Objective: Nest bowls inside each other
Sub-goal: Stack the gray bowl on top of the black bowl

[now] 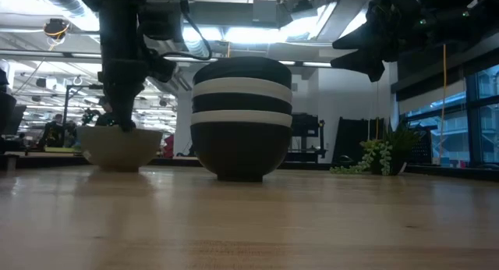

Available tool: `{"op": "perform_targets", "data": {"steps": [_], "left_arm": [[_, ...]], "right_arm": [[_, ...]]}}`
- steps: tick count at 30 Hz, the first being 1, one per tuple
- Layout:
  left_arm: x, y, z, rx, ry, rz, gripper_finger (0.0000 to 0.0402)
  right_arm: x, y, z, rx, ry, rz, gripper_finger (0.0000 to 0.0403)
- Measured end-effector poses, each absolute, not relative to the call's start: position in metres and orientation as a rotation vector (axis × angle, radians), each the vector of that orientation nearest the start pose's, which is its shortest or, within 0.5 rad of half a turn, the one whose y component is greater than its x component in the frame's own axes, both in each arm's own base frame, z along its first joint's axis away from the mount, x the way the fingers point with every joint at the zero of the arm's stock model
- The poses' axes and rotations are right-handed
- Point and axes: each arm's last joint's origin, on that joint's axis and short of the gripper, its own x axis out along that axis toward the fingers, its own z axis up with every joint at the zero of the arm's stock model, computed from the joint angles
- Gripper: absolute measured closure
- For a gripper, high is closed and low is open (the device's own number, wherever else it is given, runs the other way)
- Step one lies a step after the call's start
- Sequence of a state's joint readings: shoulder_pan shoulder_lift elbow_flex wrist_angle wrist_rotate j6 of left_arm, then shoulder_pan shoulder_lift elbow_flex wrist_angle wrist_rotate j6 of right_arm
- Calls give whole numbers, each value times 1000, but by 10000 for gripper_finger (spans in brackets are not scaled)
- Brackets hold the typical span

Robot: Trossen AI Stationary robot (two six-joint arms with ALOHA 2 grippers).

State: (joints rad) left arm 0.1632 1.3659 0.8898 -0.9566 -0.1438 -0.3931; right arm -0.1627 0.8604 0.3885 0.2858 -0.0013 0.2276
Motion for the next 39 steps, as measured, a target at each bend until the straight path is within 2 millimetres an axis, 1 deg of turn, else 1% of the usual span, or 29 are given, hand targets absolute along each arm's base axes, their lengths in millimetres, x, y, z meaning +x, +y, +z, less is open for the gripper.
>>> {"op": "perform_targets", "data": {"steps": [3, 7, 12, 17, 20, 23, 26, 29, 32, 36, 39], "left_arm": [[218, 41, 212, -328, 1394, 529, 400], [221, 41, 230, -299, 1399, 525, 401], [230, 44, 270, -247, 1267, 506, 401], [233, 44, 320, -222, 1090, 465, 401], [234, 40, 347, -193, 996, 430, 400], [237, 32, 368, -150, 912, 370, 400], [245, 22, 382, -145, 800, 260, 400], [252, 11, 387, -143, 727, 177, 400], [264, 0, 384, -114, 708, 130, 400], [280, -9, 367, -88, 790, 101, 400], [290, -11, 349, -67, 889, 138, 400]], "right_arm": [[186, -30, 228, 240, 167, -181, 155], [186, -30, 228, 239, 167, -181, 155], [186, -30, 228, 238, 168, -181, 155], [186, -30, 228, 240, 170, -182, 155], [186, -30, 227, 241, 170, -182, 155], [186, -30, 227, 241, 173, -182, 155], [186, -30, 227, 240, 174, -182, 155], [186, -30, 227, 240, 175, -182, 155], [186, -30, 227, 240, 177, -182, 155], [186, -30, 227, 241, 180, -183, 155], [186, -30, 226, 245, 183, -183, 155]]}}
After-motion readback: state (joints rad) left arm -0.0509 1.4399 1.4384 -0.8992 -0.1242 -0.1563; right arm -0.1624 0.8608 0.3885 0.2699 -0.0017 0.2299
